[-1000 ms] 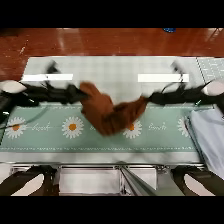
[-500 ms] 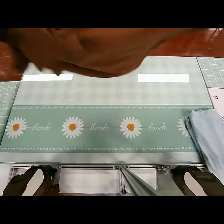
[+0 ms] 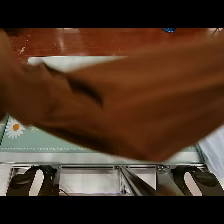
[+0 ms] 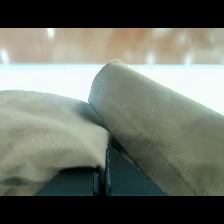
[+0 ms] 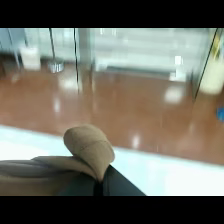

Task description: Fold the shirts.

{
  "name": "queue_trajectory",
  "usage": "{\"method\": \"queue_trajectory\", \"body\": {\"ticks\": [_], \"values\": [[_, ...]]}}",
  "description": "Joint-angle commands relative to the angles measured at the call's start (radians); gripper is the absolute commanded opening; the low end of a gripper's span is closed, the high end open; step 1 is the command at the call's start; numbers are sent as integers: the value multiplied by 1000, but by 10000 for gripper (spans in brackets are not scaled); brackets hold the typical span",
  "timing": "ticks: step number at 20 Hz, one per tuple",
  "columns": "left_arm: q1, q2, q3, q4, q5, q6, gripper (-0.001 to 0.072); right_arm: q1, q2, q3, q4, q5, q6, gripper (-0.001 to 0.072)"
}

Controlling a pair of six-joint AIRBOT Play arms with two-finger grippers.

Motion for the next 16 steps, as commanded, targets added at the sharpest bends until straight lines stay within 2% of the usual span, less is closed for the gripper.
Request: {"method": "queue_trajectory", "body": {"ticks": [1,6,8,10,12,14,16], "values": [[-58,95,-197,26,-117,-53,19,0,25,-74,-27,126,22,25],[-59,122,-636,33,-100,-52,19,0,8,-413,-21,7,20,25],[-59,89,-817,32,-44,-11,19,0,-44,-556,-2,-65,1,25],[-59,21,-939,23,116,9,19,0,-150,-657,9,-191,-8,26],[-59,-98,-966,6,302,45,19,0,-304,-665,30,-291,-12,26],[-59,-266,-937,-89,414,138,19,0,-471,-647,130,-360,-62,26],[-63,-439,-879,-236,445,269,19,1,-634,-603,222,-383,-79,26]]}}
